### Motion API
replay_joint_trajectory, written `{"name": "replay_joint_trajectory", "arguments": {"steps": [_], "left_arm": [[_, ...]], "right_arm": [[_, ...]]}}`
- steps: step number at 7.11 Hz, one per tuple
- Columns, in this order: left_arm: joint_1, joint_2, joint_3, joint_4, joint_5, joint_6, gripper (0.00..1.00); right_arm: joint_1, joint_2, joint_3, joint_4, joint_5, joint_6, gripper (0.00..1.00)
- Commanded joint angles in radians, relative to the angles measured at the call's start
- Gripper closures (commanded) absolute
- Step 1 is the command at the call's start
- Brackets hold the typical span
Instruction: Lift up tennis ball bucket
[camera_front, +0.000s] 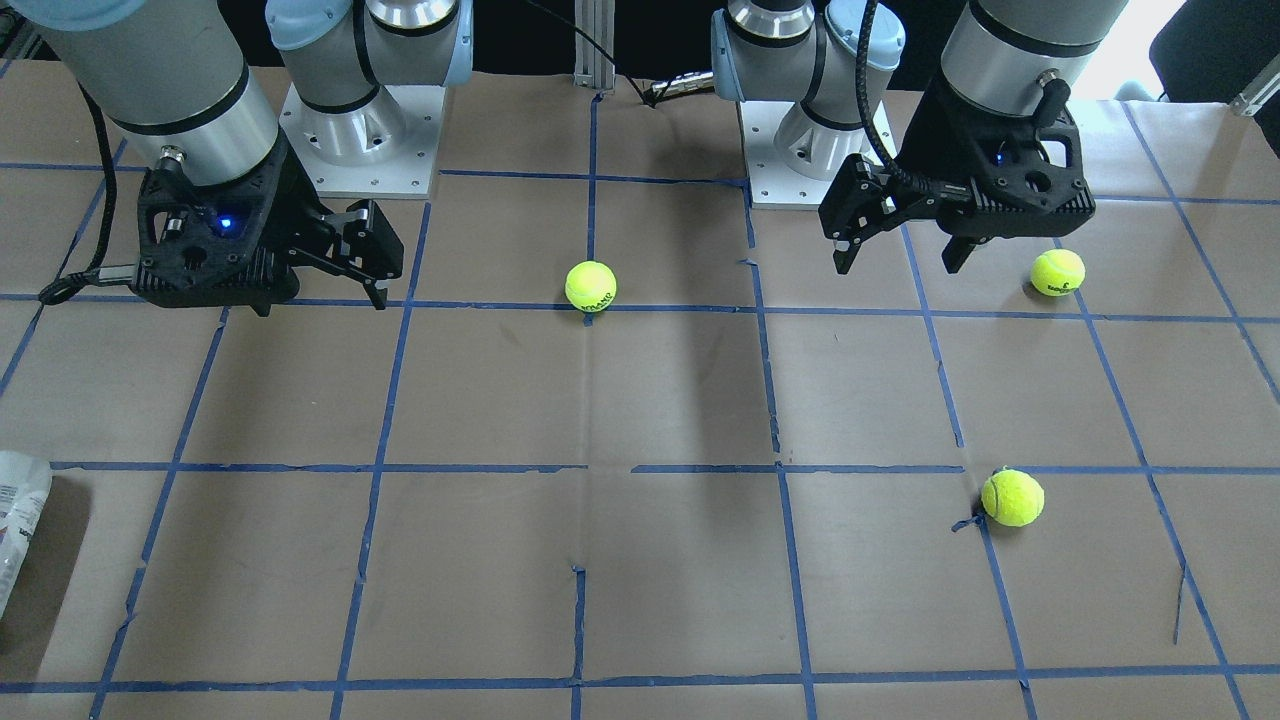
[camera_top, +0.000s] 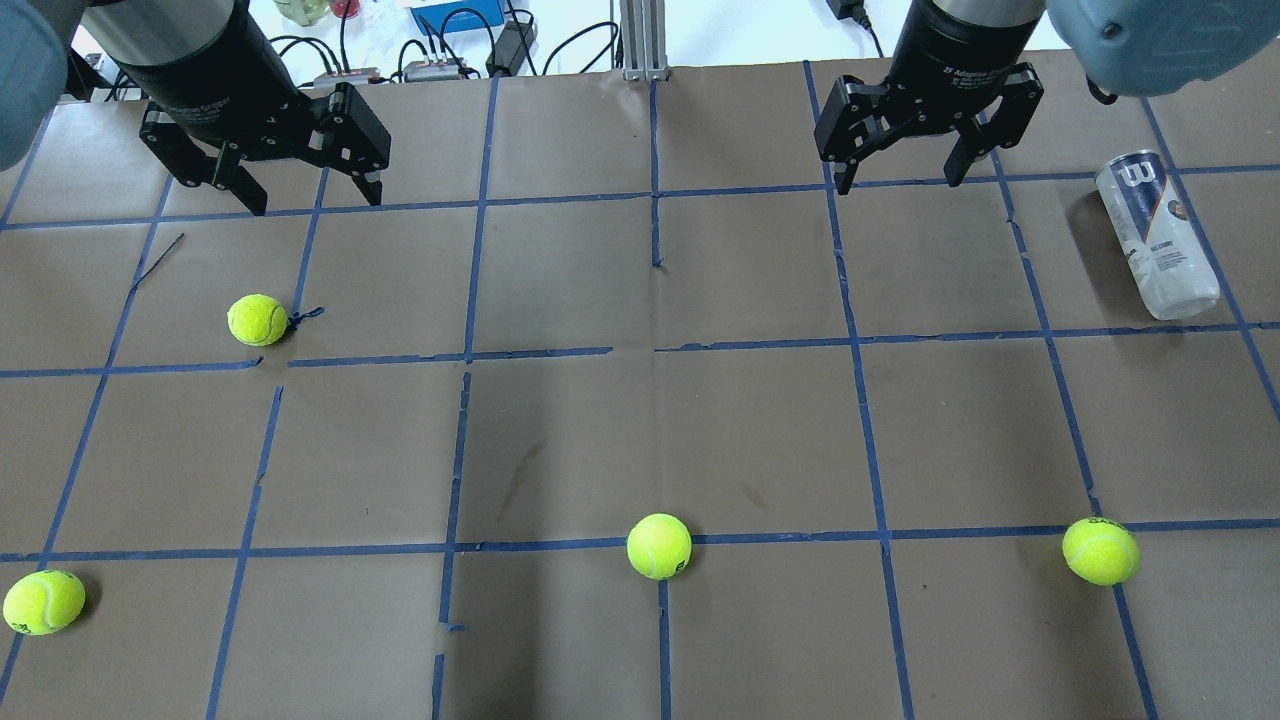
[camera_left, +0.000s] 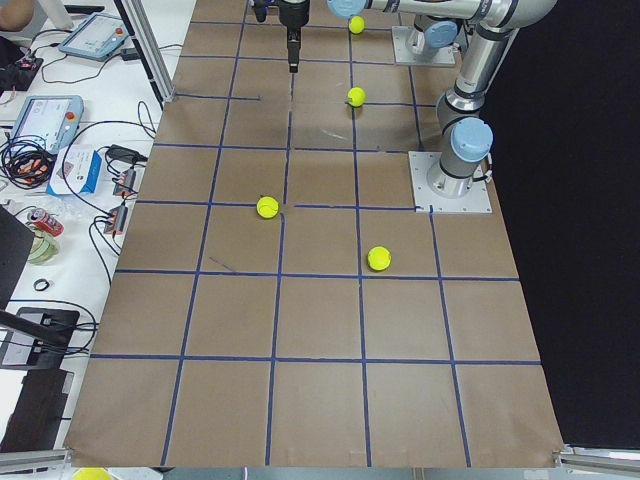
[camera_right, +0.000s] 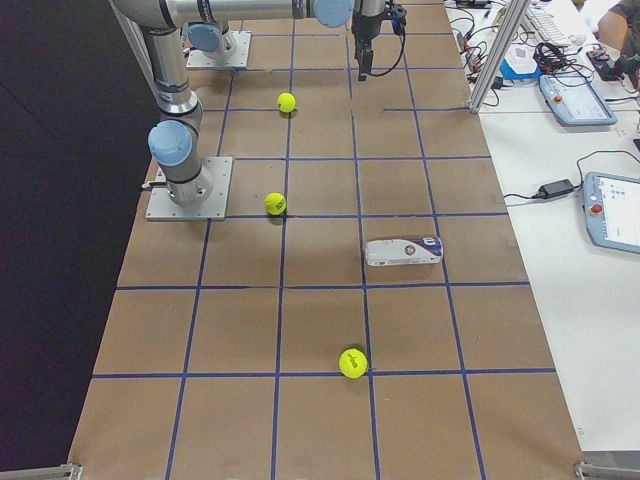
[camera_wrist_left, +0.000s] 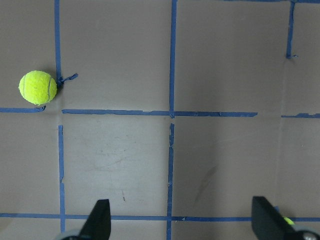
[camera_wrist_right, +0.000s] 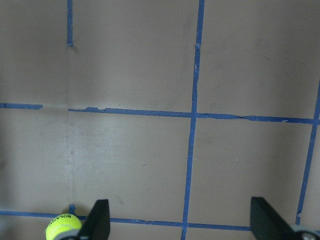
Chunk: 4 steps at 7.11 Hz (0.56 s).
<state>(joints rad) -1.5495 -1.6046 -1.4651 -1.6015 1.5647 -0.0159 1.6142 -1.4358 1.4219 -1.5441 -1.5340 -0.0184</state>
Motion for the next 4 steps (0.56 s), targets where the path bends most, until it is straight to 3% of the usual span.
{"name": "replay_joint_trajectory", "arguments": {"steps": [1,4], "left_arm": [[0.000,0.000,-0.001,0.000,0.000,0.001,0.00],[-0.001,0.000,-0.001,0.002,0.000,0.001,0.00]], "right_arm": [[0.001,0.000,0.000,0.001,0.000,0.000,0.00],[0.003,0.006,-0.001,-0.013,0.043,0.003,0.00]]}}
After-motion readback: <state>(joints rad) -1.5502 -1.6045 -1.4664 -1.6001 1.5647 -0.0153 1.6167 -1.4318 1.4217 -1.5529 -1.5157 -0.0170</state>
